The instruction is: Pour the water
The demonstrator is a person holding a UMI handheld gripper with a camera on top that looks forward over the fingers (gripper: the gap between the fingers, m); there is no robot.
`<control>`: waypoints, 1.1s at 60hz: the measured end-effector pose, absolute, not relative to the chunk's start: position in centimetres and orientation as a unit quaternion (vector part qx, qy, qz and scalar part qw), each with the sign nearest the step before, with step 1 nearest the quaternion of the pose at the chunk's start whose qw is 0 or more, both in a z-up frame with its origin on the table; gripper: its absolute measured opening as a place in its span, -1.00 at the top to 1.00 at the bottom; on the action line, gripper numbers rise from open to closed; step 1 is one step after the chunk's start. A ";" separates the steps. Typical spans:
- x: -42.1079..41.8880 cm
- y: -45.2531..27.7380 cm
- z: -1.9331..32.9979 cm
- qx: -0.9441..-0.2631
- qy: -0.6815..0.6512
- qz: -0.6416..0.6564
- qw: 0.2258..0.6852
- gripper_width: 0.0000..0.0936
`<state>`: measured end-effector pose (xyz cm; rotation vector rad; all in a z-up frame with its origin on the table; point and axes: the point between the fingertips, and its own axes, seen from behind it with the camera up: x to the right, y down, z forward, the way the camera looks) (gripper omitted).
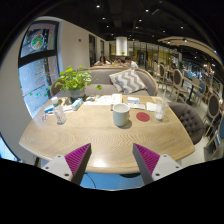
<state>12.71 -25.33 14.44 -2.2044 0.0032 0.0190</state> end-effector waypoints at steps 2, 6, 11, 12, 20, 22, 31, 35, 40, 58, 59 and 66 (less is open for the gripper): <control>13.2 -24.6 14.1 -0.893 0.001 0.008 0.450 -0.83; 13.1 -24.3 13.5 -0.895 -0.003 0.005 0.445 -0.83; 11.4 -23.9 12.7 -0.898 -0.009 -0.001 0.440 -0.83; 11.0 -24.2 12.4 -0.898 -0.010 -0.003 0.440 -0.83; 7.6 -24.2 11.3 -0.902 -0.012 -0.007 0.432 -0.83; 6.5 -24.2 11.0 -0.902 -0.013 -0.007 0.431 -0.83; 0.6 -23.9 9.7 -0.905 -0.035 -0.013 0.423 -0.82; -2.7 -24.0 9.3 -0.905 -0.039 -0.006 0.423 -0.83; -7.2 -22.8 9.0 -0.902 -0.042 0.012 0.430 -0.83; -18.7 -11.0 8.4 -0.873 -0.047 0.036 0.484 -0.84; -19.1 -10.1 8.3 -0.871 -0.046 0.036 0.488 -0.84; -19.9 -3.9 7.1 -0.861 -0.029 0.020 0.507 -0.84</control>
